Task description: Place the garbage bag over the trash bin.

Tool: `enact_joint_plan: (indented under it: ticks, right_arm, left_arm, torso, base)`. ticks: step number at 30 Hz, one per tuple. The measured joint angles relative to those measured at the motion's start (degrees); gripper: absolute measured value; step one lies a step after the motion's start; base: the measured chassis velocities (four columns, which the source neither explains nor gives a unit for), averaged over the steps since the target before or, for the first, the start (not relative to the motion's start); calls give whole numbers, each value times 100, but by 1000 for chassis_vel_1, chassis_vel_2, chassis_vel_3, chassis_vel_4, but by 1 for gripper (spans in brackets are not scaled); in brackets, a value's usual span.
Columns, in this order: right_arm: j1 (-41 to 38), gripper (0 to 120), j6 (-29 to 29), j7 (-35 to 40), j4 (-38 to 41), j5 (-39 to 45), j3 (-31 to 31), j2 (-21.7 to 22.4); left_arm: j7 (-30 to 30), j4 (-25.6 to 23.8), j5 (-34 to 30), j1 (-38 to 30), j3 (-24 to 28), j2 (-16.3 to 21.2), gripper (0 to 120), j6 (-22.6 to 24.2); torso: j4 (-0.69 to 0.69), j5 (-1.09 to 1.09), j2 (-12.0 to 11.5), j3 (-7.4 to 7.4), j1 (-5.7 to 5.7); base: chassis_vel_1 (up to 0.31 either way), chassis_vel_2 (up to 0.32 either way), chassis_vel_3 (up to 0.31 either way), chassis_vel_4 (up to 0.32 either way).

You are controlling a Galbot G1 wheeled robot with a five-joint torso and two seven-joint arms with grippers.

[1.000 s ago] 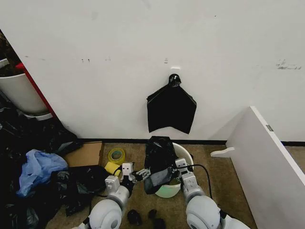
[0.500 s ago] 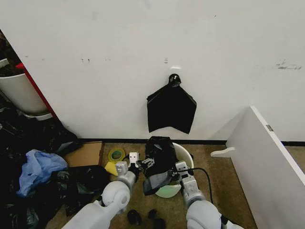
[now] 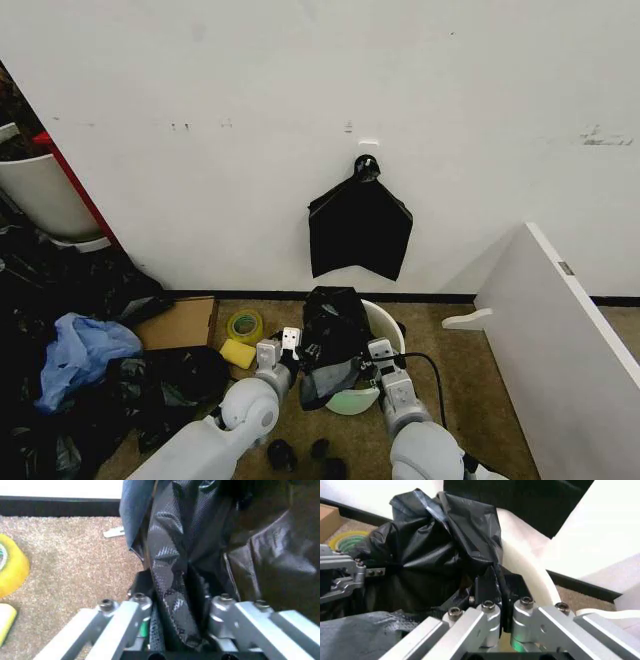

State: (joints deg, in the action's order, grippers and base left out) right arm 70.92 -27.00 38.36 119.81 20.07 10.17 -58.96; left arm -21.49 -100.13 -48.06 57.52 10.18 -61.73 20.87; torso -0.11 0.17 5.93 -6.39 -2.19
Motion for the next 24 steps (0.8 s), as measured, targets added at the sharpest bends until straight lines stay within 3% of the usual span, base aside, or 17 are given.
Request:
enact_joint_plan:
  ticks: [3,5,8,14,24]
  right_arm:
    - [-4,0,43,22,10,12,-21,-13]
    - [-5,0,74,62,23,28,-53,-30]
    - [3,0,112,119,67,77,-125,-59]
    - [106,0,108,323,413,515,-647,-91]
    - [263,0,-38,476,423,1076,-1145,37]
  left_arm:
    - [-72,27,4,-2,-29,-55,5,-60]
    - [-95,8,0,75,-134,-79,3,-251]
    - [-122,-38,-14,168,-288,-83,3,-458]
    - [-298,-326,-229,612,-1070,2,3,-1080]
    - [-275,-719,-417,1034,-1541,162,3,-1353]
  torso:
    - [-1,-1,0,0,0]
    - [-1,-2,0,-1,0]
    - [-2,-4,-1,-1,0]
    - [0,-3,0,-1,0]
    - [-1,-2,-1,-1,0]
  base:
    - [0,0,0,0]
    - [0,0,0,0]
    - [0,0,0,0]
    - [0,0,0,0]
    - [0,0,0,0]
